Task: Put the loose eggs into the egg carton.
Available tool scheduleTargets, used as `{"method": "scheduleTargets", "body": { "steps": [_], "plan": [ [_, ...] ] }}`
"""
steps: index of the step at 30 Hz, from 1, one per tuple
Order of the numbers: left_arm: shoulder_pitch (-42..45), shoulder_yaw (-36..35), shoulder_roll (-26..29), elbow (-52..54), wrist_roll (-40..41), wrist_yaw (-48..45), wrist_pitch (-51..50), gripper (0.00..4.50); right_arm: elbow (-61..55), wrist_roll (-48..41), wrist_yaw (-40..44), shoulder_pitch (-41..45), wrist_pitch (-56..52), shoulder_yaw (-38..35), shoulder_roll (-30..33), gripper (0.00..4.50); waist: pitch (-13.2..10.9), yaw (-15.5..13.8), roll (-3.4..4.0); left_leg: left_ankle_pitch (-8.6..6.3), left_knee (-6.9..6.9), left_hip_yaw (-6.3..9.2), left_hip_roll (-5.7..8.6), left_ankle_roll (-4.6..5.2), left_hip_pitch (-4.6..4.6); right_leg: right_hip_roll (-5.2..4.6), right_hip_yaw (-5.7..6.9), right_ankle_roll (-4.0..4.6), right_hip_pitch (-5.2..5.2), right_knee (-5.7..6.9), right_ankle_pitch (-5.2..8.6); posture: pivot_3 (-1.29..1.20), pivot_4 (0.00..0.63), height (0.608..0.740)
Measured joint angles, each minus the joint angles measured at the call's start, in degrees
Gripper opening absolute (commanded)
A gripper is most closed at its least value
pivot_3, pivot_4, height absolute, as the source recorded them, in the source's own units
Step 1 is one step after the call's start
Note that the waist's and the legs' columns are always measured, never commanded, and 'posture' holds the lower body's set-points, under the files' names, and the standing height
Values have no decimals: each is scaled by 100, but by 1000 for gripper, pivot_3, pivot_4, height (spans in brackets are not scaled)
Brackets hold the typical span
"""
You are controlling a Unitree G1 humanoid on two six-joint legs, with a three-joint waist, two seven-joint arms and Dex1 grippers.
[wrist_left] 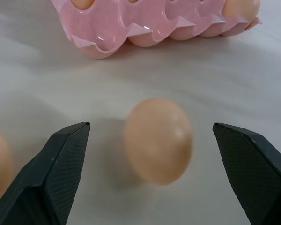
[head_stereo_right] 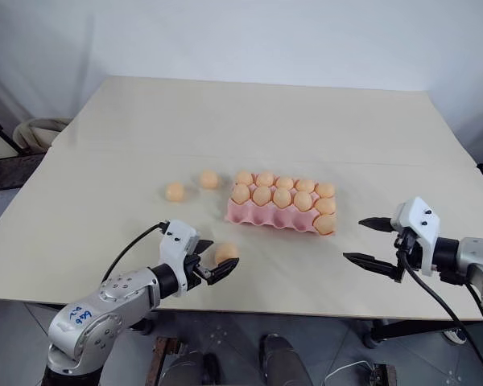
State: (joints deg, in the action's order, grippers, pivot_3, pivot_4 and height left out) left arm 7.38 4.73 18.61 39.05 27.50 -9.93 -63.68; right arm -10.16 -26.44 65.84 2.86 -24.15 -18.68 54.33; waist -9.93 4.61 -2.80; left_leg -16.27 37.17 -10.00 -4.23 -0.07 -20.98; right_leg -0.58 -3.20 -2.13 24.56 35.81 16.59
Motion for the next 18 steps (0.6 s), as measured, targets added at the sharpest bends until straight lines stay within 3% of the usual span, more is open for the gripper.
{"method": "scheduleTargets", "body": {
  "steps": [15,18],
  "plan": [
    [558,511,-30,-806,-153,-259,39,4464,-220,-14,-99,-232,-110,-204,0,4500,0,-20,0,0,-1,9,8,1,-2,-4,0,-1,0,-3,0,0,150,740],
    [729,700,21,-992,-311,-304,171,3837,-315,-19,-127,-288,-117,-216,0,4500,0,-24,0,0,-3,12,9,1,-3,-4,0,-2,0,-5,-1,0,150,740]
  ]
}}
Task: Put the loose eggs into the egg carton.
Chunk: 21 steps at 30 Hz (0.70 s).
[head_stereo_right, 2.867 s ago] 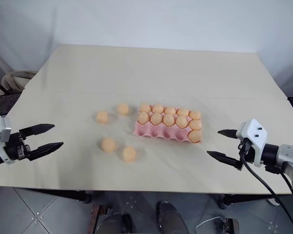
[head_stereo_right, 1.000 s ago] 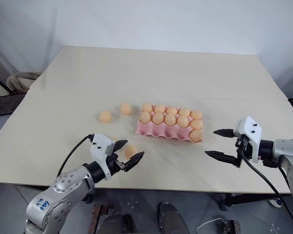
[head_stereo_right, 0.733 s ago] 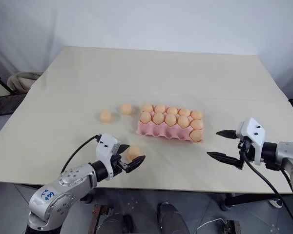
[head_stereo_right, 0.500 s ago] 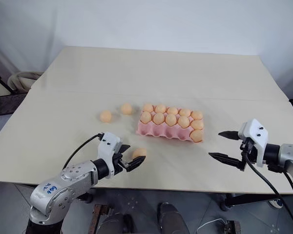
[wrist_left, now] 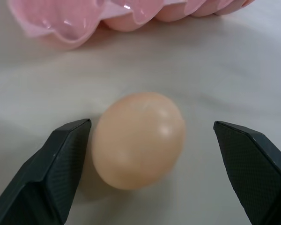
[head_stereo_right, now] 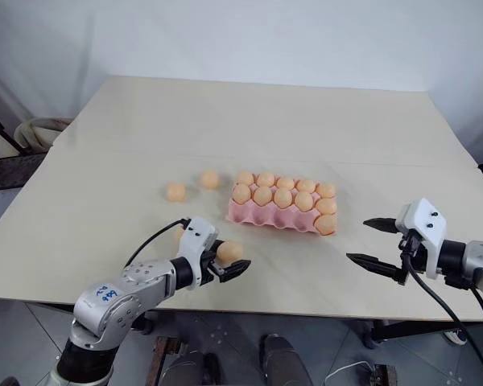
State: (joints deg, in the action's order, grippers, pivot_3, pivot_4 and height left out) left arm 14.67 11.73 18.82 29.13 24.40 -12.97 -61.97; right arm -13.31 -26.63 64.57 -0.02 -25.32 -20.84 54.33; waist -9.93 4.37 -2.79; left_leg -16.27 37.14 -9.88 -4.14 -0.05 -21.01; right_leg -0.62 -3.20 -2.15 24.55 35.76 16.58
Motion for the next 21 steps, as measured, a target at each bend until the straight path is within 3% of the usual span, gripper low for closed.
{"method": "scheduleTargets", "body": {
  "steps": [6,11,21],
  "plan": [
    [43,109,55,-111,-122,-108,149,2055,-16,-39,-60,-91,-9,-33,0,4500,0,-1,0,-1,-5,0,0,1,-4,-1,0,-1,2,-6,-1,0,150,740],
    [140,128,-165,-333,-245,-286,775,1971,-20,-59,-118,-90,-10,-33,0,4500,-1,-20,0,-1,-2,1,1,1,-7,-1,1,-2,2,-9,-1,0,150,740],
    [1226,76,-937,-1051,-558,-345,1974,1971,-17,-61,-168,-69,-4,-32,0,4500,-2,-134,3,4,-4,1,8,20,-12,-2,-1,-37,3,-19,-21,0,150,740]
  ]
}}
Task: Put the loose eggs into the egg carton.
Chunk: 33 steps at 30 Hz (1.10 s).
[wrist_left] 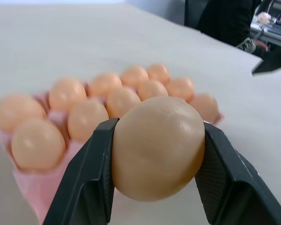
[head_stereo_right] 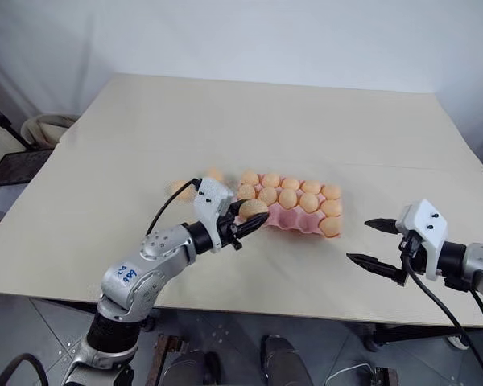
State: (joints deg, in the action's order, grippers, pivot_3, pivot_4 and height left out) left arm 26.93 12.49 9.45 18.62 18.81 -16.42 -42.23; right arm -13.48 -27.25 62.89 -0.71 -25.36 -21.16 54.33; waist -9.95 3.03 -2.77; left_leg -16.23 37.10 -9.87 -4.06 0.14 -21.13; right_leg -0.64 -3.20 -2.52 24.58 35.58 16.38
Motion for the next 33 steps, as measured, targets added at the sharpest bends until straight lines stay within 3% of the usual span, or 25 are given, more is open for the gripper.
{"method": "scheduleTargets", "body": {
  "steps": [7,16,33],
  "plan": [
    [670,545,-327,-1650,-406,-676,930,1971,-90,-77,-62,-12,-6,-27,-1,4500,-2,-4,2,-7,-1,-1,9,13,-10,-8,0,-12,1,-14,-7,0,150,740],
    [1517,653,-809,-3311,-642,-1414,1935,1971,-516,-198,-257,-501,-115,-488,-54,4500,-3,-17,4,-15,-5,7,12,39,-11,-2,0,-37,5,-16,-13,0,150,740],
    [2092,613,-1327,-4682,-1097,-1916,2650,1971,-1151,-562,-612,-1127,-231,-1108,-335,4500,-6,-36,9,-48,-5,9,16,45,-15,-1,1,-80,8,-16,-12,0,150,740]
  ]
}}
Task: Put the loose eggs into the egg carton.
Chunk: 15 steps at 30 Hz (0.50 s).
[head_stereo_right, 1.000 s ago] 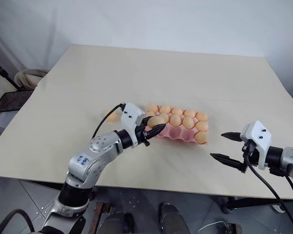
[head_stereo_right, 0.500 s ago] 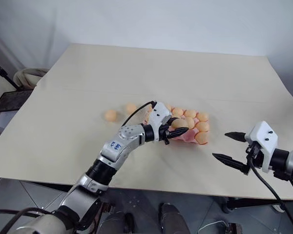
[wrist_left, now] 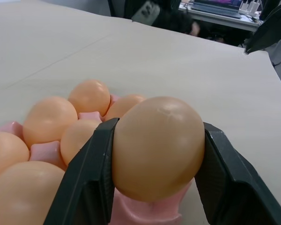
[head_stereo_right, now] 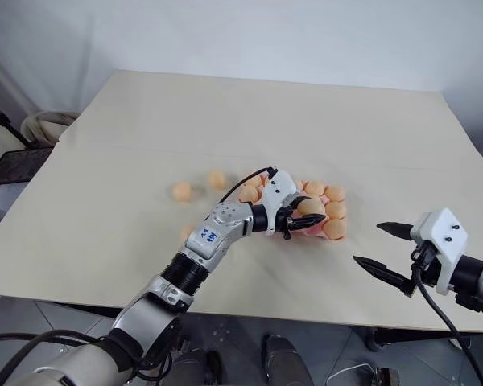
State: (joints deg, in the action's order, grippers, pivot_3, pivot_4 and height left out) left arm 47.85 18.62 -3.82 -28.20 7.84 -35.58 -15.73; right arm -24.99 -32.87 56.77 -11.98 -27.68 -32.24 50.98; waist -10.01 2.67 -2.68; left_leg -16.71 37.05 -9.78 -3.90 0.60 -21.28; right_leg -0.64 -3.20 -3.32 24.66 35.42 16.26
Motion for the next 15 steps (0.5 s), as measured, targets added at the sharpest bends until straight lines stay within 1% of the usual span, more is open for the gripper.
{"method": "scheduleTargets", "body": {
  "steps": [4,7,15],
  "plan": [
    [144,-27,-37,-230,-99,-24,60,1971,-232,-159,-77,-235,20,-459,-208,4500,0,-39,1,-3,-1,0,1,1,1,0,0,-3,0,0,2,0,150,740],
    [216,-55,-63,-453,-172,-41,109,1971,-407,-140,-186,-461,139,-626,-448,4500,0,-71,3,-8,2,2,1,1,1,2,-1,-3,0,0,3,0,150,740],
    [441,-33,-140,-882,-374,-331,224,1971,-851,11,-636,-853,295,-654,-883,4500,-1,-96,5,-15,2,1,4,5,0,0,-1,-3,1,-1,5,0,150,740]
  ]
}}
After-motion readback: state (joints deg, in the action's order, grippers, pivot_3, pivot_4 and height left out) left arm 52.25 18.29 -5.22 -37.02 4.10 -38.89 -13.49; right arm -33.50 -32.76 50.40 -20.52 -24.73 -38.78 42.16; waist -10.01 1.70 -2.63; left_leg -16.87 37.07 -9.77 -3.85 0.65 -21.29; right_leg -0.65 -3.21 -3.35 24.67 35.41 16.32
